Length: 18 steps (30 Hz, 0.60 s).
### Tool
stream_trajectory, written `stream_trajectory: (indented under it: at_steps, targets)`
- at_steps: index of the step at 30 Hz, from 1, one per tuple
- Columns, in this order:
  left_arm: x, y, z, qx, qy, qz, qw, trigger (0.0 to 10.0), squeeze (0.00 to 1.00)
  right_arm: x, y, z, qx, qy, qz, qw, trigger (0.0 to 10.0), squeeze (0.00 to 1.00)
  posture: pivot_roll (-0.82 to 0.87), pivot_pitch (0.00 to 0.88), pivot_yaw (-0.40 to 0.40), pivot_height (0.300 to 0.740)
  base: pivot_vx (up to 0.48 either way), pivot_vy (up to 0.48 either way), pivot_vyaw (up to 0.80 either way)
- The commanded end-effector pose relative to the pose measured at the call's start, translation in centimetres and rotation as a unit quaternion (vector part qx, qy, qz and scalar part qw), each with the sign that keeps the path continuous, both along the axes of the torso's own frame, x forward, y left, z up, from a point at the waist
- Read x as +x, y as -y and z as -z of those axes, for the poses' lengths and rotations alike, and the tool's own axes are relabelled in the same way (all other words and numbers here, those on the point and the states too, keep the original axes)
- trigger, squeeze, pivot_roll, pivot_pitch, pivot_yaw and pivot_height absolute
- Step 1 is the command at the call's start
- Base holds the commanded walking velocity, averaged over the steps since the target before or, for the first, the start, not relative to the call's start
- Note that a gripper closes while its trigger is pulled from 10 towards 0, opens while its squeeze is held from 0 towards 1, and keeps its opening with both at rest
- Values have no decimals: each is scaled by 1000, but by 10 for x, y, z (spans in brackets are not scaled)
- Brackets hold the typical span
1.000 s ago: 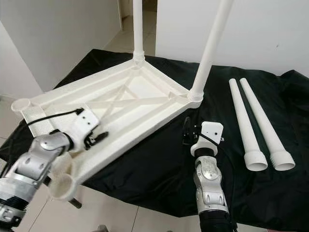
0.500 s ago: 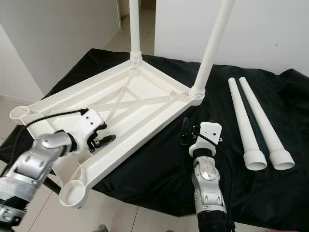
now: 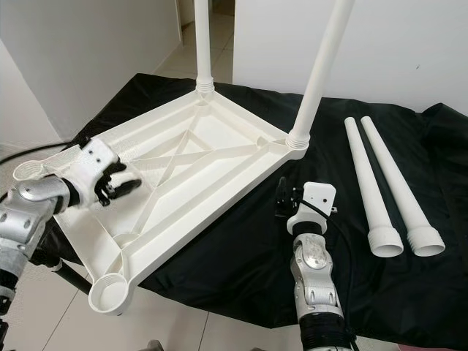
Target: Building children table
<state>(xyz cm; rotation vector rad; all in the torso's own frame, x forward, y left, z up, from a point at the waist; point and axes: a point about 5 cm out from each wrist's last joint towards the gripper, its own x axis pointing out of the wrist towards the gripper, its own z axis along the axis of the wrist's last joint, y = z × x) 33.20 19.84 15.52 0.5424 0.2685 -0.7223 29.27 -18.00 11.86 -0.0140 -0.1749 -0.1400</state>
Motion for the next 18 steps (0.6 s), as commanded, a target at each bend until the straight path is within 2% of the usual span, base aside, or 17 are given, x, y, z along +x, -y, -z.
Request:
stream_trajectory:
  at_steps: [1,4,6,8,10,14,18]
  targets:
    - [0,-5,7,28,13,-16,999,10000,0,1,0,2,-3,-2,-3,1000,10000,0,-7,0,7,740,0,0,0]
    - [-3,-6,24,66,4,-6,998,10000,0,4,1,0,-4,1,-3,1000,10000,0,-9,0,3,740,0,0,0]
    - [-6,-3,27,70,3,5,998,10000,0,4,2,-1,-3,1,-3,1000,10000,0,-9,0,1,740,0,0,0]
    - [-10,5,29,65,3,28,997,10000,0,5,2,0,-1,-1,-3,1000,10000,0,-6,0,-4,740,0,0,0]
    - [-10,5,29,65,3,28,997,10000,0,5,2,0,-1,-1,-3,1000,10000,0,-6,0,-4,740,0,0,0]
    - [-22,29,37,50,2,79,996,10000,0,6,-1,4,7,-10,-11,1000,10000,0,-3,0,-9,740,0,0,0]
    - [-25,34,40,45,-1,85,995,10000,0,7,-1,5,8,-11,-12,1000,10000,0,-3,0,-9,740,0,0,0]
